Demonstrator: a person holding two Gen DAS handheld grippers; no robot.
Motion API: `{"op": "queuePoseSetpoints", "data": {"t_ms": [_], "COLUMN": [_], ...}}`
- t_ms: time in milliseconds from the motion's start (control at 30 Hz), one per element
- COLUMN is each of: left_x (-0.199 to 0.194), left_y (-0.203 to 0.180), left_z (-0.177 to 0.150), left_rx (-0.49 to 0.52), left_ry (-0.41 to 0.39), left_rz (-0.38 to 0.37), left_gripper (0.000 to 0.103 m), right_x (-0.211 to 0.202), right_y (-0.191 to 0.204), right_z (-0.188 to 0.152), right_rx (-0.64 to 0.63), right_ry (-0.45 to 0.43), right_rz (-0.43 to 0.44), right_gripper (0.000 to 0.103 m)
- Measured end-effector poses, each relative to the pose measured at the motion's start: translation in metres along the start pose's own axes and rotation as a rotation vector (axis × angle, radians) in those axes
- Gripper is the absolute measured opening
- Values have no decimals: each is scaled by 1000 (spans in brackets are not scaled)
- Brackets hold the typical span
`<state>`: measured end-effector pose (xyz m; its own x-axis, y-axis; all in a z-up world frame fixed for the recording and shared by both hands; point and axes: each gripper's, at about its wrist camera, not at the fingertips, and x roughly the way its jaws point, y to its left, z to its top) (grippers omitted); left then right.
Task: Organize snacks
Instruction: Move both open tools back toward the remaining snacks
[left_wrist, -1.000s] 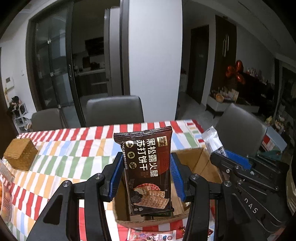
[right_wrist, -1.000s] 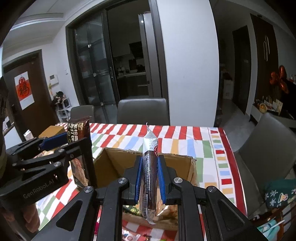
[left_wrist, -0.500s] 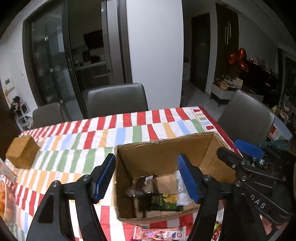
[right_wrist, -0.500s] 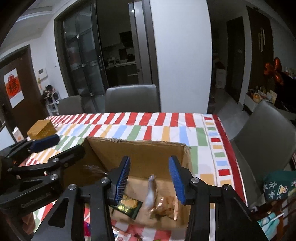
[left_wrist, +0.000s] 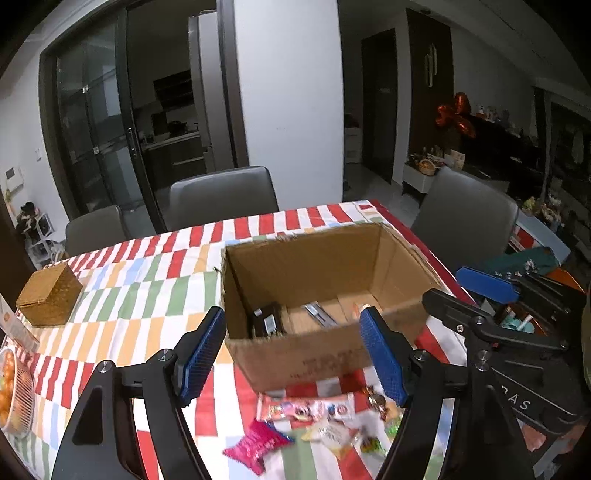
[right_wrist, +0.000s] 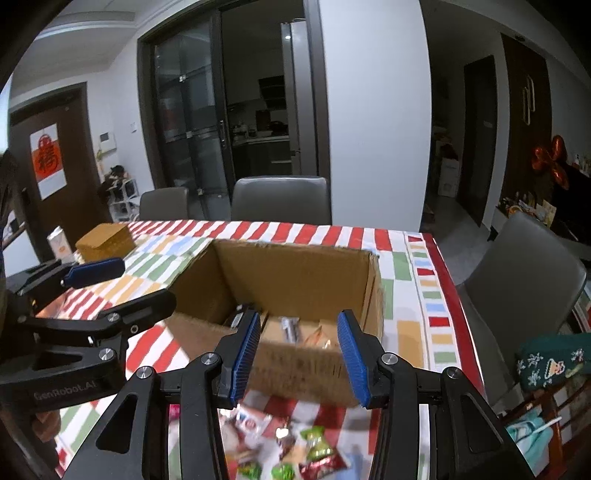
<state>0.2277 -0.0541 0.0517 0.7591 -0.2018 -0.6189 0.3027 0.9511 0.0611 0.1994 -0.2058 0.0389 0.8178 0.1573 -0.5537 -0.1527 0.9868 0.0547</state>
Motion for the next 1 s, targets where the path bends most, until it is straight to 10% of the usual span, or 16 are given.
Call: {"op": "queuePoseSetpoints", "data": {"t_ms": [1000], "left_x": [0], "left_y": [-39], "left_z": [-131], "left_rx": [69], "left_ry": [115], "left_rz": [-154], "left_gripper": [71], "right_x": [-7], "right_y": [17], "right_z": [-120], "right_rx": [-56], "right_ry": [205], "right_rz": [63], "right_gripper": [42]}}
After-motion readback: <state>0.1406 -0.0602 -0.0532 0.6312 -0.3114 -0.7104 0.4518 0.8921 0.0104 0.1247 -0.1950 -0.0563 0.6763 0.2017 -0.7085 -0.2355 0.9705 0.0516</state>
